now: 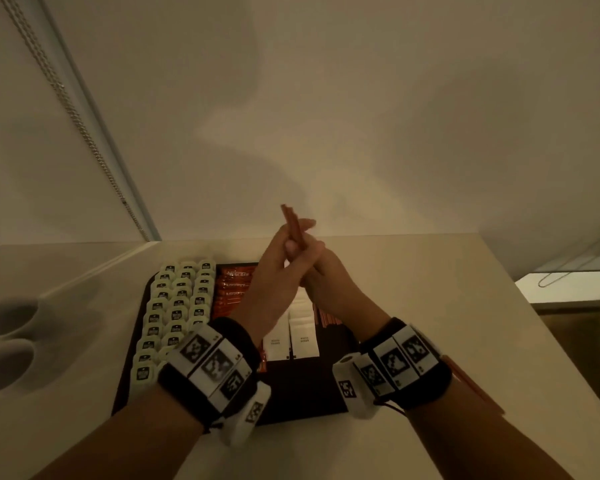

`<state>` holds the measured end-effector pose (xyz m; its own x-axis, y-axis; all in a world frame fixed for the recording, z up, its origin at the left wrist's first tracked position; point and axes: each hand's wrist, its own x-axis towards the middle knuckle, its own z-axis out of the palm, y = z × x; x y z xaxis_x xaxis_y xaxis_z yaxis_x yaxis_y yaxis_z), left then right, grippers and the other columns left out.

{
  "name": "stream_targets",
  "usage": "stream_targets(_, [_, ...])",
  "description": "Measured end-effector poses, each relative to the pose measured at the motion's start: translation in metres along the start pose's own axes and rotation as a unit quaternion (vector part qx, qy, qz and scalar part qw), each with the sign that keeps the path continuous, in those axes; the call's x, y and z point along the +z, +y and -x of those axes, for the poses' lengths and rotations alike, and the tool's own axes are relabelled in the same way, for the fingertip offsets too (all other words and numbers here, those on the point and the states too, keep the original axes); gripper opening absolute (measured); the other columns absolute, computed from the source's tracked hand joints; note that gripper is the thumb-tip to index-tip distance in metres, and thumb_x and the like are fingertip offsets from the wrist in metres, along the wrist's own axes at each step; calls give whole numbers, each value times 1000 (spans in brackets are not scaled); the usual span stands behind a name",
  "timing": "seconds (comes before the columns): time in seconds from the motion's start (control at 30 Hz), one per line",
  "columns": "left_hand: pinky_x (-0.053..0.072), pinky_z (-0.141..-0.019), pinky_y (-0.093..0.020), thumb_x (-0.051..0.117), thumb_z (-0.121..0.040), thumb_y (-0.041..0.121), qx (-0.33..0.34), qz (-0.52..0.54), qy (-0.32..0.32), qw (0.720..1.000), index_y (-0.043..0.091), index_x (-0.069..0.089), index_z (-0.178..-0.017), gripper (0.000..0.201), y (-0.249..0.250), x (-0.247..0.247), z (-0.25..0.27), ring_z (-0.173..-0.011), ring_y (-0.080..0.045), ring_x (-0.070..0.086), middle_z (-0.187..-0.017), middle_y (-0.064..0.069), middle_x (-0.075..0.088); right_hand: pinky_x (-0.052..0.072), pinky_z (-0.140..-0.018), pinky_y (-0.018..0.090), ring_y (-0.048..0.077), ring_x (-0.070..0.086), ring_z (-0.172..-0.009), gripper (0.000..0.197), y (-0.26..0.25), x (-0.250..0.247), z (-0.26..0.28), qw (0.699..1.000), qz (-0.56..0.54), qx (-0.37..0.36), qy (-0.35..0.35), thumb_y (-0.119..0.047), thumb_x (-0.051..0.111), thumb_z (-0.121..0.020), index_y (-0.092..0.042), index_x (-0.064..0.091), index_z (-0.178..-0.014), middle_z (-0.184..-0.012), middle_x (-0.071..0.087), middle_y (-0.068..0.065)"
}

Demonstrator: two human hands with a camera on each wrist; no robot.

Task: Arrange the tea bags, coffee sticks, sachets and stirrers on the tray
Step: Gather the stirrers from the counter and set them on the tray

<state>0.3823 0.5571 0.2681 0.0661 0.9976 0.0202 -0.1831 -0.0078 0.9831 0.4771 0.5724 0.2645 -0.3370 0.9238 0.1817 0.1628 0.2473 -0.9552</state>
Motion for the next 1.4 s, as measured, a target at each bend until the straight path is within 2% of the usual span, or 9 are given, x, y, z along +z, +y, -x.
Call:
stream_targets(0.17, [44, -77, -6, 31, -103, 29, 23, -43, 18, 999, 23, 60, -94, 31, -6, 7, 1, -98, 4, 59, -108, 5, 64, 54, -69, 37, 22, 62, -76, 33, 15, -6, 16, 994, 106, 13, -36, -18, 43, -98, -9, 45, -130, -85, 61, 3])
stream_targets(0.27, [39, -92, -19, 26, -104, 28, 23, -49, 43, 998, 22, 50, -83, 33, -15, 4, 3, -107, -7, 60, -98, 2, 69, 46, -94, 22, 11, 56, -109, 45, 45, -31, 44, 981, 163, 89, -52, -24, 59, -91, -9, 47, -131, -123, 57, 5])
stream_targets(0.33, [43, -95, -32, 27, -104, 26, 5, -3, 32, 999, 19, 46, -79, 32, -17, -2, 0, -93, -19, 66, -74, 5, 65, 39, -94, 19, 15, 51, -117, 45, 80, -68, 67, 961, 235, 142, 14, -22, 60, -91, -8, 49, -132, -130, 52, 6])
stream_targets(0.43, [52, -74, -33, 29, -104, 25, -14, 41, 25, 999, 17, 43, -76, 32, -18, -9, -3, -56, -13, 48, -56, 9, 44, 35, -100, 32, 31, 45, -123, 41, 136, -138, 117, 860, 396, 318, 53, -17, 52, -93, -5, 46, -132, -133, 46, 15])
stream_targets(0.5, [50, -64, -26, 29, -104, 25, -14, 23, 31, 999, 19, 43, -75, 33, -19, -11, -2, -50, -9, 37, -54, 10, 37, 36, -100, 41, 35, 42, -122, 39, 162, -172, 157, 764, 456, 455, 43, -25, 45, -96, -6, 43, -131, -132, 43, 16])
stream_targets(0.57, [45, -61, -25, 28, -104, 25, -17, 14, 31, 999, 19, 43, -75, 33, -18, -10, 0, -49, -8, 34, -52, 11, 36, 41, -97, 44, 34, 46, -115, 37, 177, -187, 190, 719, 483, 497, 51, -33, 39, -99, -5, 43, -123, -125, 45, 16])
stream_targets(0.8, [38, -46, -19, 30, -104, 26, -80, 35, 11, 996, 17, 46, -76, 32, -23, -5, 10, -42, -6, 29, -49, 10, 34, 45, -83, 37, 35, 57, -101, 19, 186, -181, 214, 733, 461, 485, 126, -8, 38, -97, 3, 49, -106, -108, 59, 21])
stream_targets(0.97, [38, -48, -20, 32, -103, 26, -102, 21, -10, 995, 17, 49, -79, 31, -24, -6, 16, -43, -7, 29, -50, 10, 34, 39, -94, 33, 28, 51, -109, 27, 179, -164, 209, 717, 463, 499, 147, -9, 29, -98, -1, 43, -119, -121, 51, 15])
stream_targets(1.4, [47, -64, -28, 34, -103, 26, -120, -47, -23, 991, 15, 47, -78, 30, -32, -17, 33, -50, -9, 46, -56, 7, 42, 44, -88, 28, 24, 54, -108, 25, 175, -141, 204, 689, 543, 470, 102, -12, 30, -99, -3, 40, -120, -121, 49, 11])
